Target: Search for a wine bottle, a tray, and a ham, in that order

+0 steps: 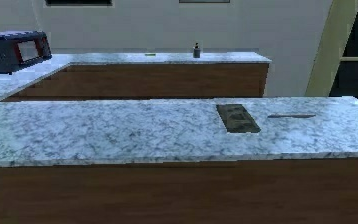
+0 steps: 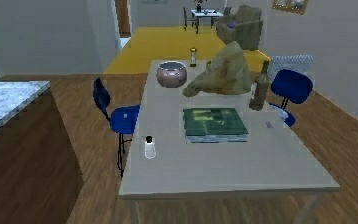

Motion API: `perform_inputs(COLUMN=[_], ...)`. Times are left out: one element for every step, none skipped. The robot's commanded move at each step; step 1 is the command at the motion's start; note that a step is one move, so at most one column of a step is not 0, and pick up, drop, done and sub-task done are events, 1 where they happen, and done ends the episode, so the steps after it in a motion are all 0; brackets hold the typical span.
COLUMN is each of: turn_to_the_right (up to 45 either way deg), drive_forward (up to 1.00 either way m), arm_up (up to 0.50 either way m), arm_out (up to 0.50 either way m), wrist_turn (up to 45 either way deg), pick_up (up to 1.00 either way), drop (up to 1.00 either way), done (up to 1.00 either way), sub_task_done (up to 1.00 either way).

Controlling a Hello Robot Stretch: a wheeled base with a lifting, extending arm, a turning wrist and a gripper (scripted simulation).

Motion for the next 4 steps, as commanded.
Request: perform_inputs(turn_to_the_right=[0.0, 18.0, 0.0, 45.0], drive_forward=[0.10, 0.00, 0.00, 0.00], arm_up=[0.00, 0.00, 0.00, 0.00], arm_out=[0.00, 0.00, 0.00, 0.00], wrist_turn=[0.0, 0.0, 0.0, 0.0], pick_up=[0.00, 0.00, 0.00, 0.00], drop=[0.00, 0.00, 0.00, 0.00], done=[0.00, 0.00, 0.00, 0.00], sub_task_done=[0.00, 0.00, 1.00, 0.00])
